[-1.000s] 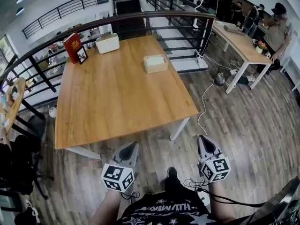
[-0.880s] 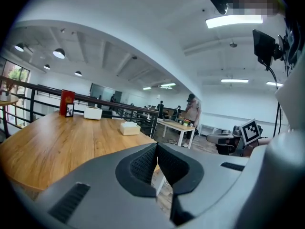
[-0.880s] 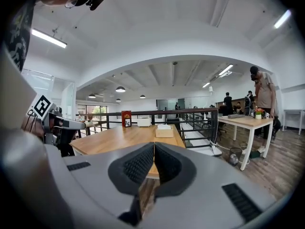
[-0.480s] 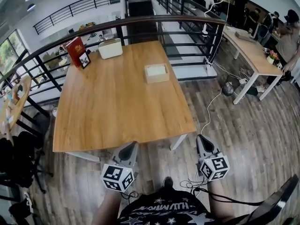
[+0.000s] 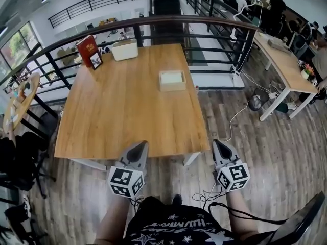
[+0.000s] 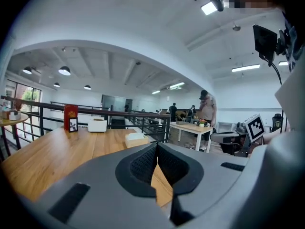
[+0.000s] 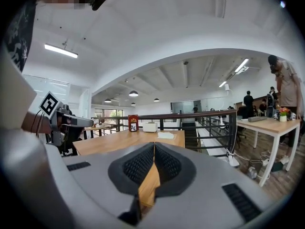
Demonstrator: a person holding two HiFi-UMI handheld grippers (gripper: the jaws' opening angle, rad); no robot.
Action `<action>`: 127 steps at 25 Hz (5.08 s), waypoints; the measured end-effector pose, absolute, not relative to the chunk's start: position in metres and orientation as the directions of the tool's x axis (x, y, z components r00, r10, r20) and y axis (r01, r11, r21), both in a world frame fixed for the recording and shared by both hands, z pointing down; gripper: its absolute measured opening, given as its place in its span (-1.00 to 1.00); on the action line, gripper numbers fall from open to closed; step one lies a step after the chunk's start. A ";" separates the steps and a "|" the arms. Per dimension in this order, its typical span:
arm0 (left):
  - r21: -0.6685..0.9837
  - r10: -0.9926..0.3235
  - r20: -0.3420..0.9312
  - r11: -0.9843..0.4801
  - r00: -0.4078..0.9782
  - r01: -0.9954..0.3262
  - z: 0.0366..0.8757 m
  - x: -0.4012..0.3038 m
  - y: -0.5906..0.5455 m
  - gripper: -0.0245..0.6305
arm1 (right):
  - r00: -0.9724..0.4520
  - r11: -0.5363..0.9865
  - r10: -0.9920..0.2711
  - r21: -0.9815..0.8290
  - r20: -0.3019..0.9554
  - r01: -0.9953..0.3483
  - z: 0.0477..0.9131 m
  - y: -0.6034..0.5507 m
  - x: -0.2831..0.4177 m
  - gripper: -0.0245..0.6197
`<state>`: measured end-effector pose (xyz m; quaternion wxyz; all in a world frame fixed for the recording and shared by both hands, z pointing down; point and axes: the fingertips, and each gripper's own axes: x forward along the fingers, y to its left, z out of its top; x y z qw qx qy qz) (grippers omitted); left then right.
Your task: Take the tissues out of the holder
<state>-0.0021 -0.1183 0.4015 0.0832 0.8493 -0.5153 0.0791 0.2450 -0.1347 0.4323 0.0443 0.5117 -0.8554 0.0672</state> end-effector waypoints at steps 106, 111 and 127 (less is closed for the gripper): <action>0.248 -0.805 0.333 -0.428 0.491 -0.869 0.521 -0.075 -0.677 -0.88 | -0.526 0.894 -0.412 0.216 0.744 -0.393 0.586 -0.706 0.032 -0.82; 0.242 -0.810 0.322 -0.429 0.490 -0.870 0.516 -0.075 -0.673 -0.88 | -0.532 0.881 -0.452 0.267 0.716 -0.390 0.574 -0.702 0.029 -0.84; 0.211 -0.834 0.289 -0.423 0.470 -0.881 0.481 -0.076 -0.634 -0.88 | -0.601 0.803 -0.595 0.361 0.533 -0.474 0.477 -0.670 0.029 -0.84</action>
